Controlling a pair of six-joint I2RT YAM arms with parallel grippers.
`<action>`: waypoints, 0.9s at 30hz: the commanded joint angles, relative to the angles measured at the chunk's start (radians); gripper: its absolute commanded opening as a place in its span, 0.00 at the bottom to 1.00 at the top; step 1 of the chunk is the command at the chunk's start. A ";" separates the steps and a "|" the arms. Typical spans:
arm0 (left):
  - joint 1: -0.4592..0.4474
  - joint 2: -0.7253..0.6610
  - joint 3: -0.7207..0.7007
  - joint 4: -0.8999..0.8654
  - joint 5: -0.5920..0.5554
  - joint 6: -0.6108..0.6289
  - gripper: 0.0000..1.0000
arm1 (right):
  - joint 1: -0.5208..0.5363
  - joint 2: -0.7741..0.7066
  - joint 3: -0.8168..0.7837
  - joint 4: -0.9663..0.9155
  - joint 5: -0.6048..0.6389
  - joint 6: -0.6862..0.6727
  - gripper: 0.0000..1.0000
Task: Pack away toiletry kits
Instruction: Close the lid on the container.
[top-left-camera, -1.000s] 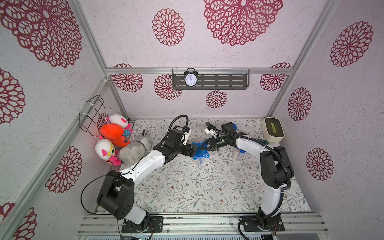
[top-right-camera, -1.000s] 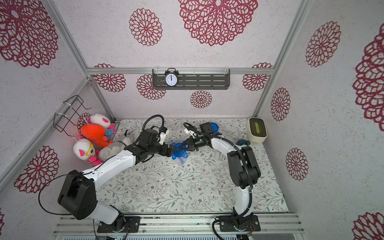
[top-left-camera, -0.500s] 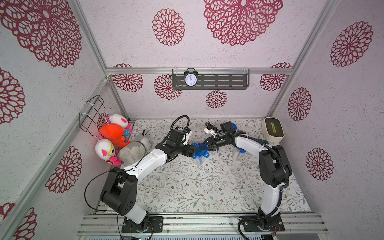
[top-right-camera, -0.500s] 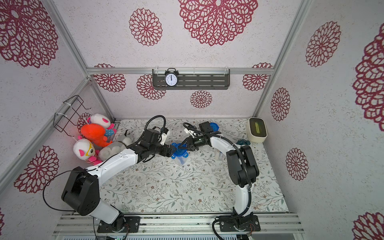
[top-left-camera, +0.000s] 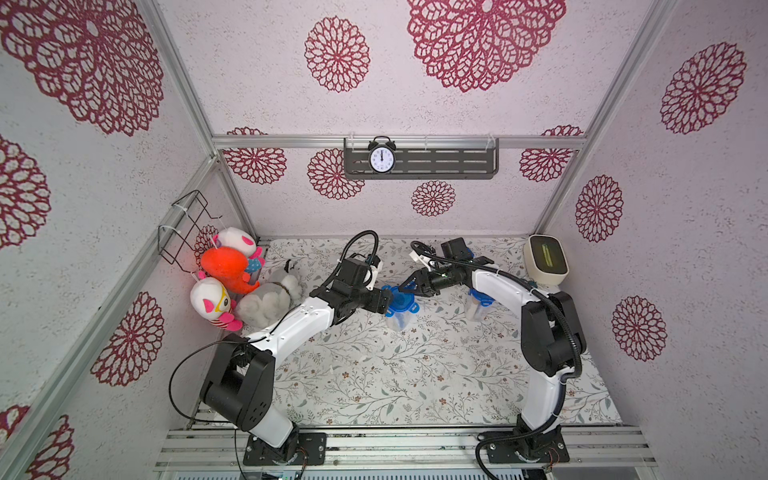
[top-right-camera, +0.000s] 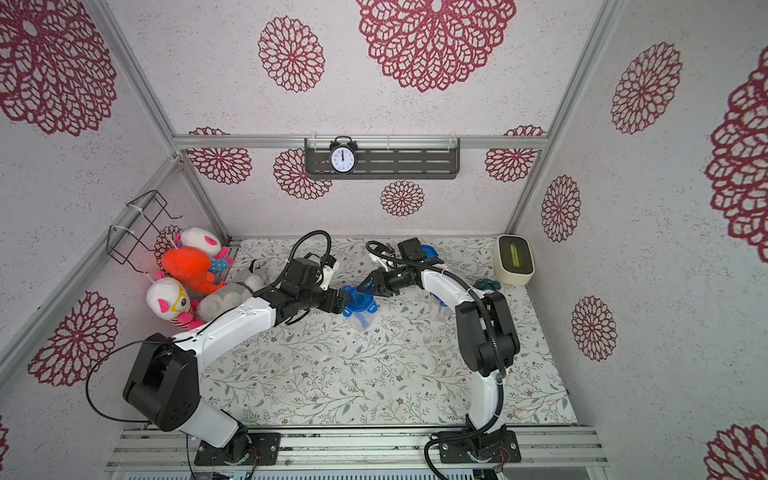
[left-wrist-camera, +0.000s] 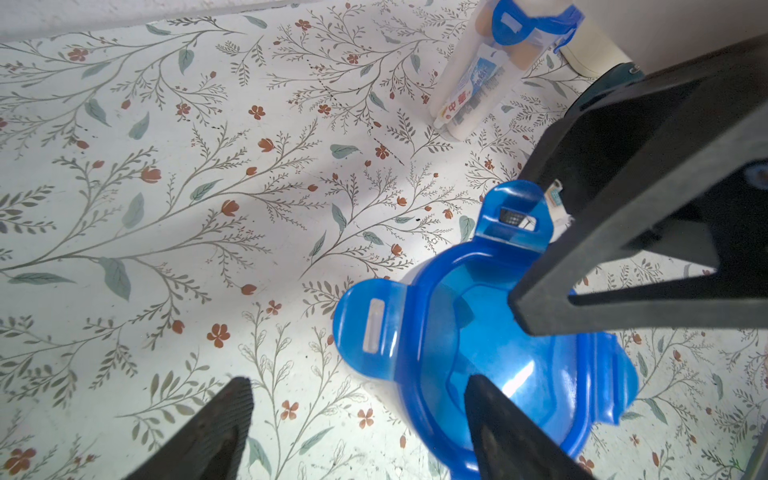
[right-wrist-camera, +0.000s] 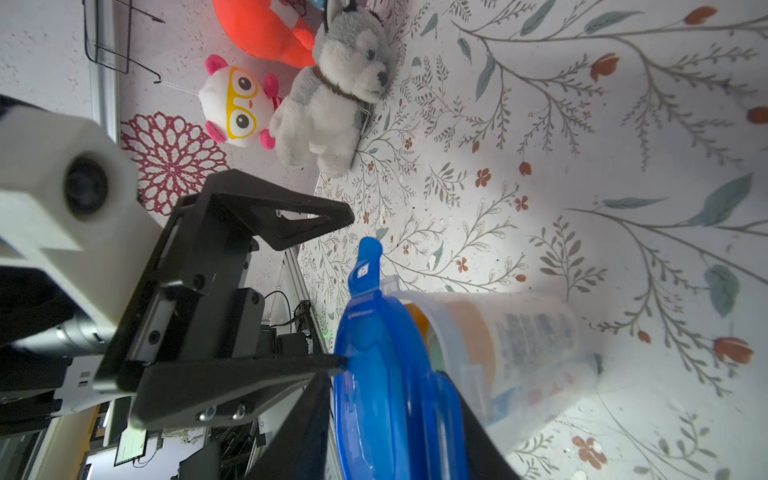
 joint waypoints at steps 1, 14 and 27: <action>0.008 0.048 -0.004 -0.103 -0.042 0.023 0.83 | -0.009 -0.075 0.022 -0.044 0.111 -0.050 0.43; 0.010 0.073 0.020 -0.109 -0.023 0.025 0.83 | -0.008 -0.218 -0.013 -0.042 0.420 -0.049 0.50; 0.011 -0.016 0.080 0.000 0.054 0.030 0.88 | 0.089 -0.528 -0.362 0.233 0.857 -0.185 0.99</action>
